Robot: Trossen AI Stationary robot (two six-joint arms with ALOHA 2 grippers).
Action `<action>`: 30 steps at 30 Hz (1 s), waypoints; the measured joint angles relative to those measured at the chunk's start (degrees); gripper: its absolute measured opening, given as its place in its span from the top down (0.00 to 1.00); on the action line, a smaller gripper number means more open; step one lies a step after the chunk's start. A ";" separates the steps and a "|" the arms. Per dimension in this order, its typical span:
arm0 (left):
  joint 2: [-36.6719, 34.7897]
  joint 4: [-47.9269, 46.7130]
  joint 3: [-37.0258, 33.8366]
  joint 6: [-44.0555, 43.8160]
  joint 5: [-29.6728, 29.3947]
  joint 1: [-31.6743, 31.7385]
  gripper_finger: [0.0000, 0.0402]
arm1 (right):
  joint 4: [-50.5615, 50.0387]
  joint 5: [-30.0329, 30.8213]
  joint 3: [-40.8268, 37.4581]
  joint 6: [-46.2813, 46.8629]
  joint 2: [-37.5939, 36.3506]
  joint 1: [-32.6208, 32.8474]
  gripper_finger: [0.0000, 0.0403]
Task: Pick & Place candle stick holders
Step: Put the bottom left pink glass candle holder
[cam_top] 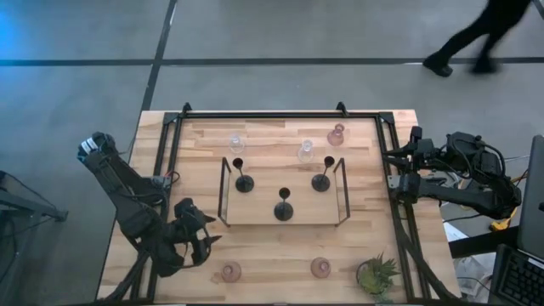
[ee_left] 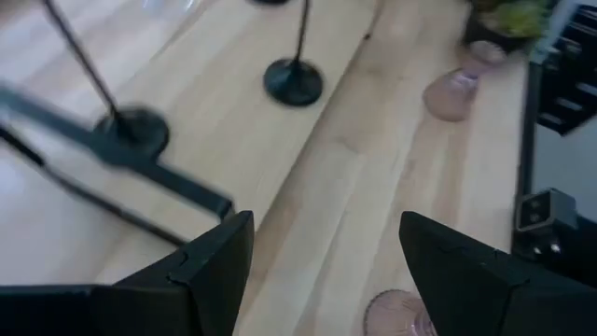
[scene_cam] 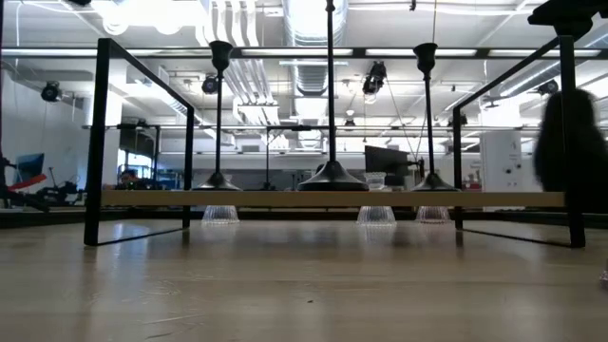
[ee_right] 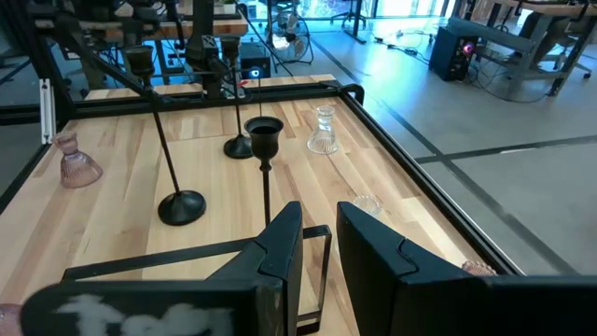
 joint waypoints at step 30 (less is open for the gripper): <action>12.31 4.02 -2.45 -11.36 10.69 -6.57 0.32 | 0.02 0.00 0.00 0.00 0.01 0.01 0.84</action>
